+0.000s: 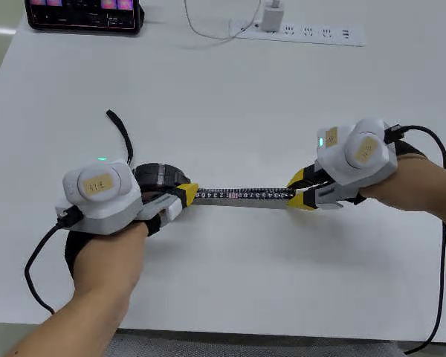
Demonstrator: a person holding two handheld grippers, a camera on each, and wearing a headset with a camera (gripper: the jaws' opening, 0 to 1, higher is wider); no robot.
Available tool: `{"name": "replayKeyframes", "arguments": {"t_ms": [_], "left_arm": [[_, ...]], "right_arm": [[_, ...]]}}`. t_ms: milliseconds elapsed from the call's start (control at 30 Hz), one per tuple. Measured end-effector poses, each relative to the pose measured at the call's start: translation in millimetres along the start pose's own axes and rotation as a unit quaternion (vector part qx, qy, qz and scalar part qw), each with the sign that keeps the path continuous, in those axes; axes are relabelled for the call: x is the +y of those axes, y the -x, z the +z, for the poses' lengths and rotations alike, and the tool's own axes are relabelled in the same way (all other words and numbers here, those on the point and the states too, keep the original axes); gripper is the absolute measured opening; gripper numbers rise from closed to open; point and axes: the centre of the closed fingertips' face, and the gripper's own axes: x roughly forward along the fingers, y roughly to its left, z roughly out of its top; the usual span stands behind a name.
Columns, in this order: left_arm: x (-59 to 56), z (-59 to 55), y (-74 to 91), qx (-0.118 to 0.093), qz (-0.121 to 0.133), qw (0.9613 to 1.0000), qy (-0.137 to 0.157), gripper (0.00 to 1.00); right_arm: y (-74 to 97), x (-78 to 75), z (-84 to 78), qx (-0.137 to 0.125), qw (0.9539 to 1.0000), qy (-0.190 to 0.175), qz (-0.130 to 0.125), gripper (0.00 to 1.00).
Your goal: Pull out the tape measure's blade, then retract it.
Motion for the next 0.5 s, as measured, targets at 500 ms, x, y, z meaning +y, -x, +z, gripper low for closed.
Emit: {"name": "replayKeyframes", "arguments": {"t_ms": [500], "left_arm": [[-0.3, 0.3, 0.2, -0.001, -0.003, 1.0, 0.004, 0.61]], "right_arm": [[-10.8, 1.6, 14.7, -0.007, 0.9999, 0.004, 0.008, 0.1]]}}
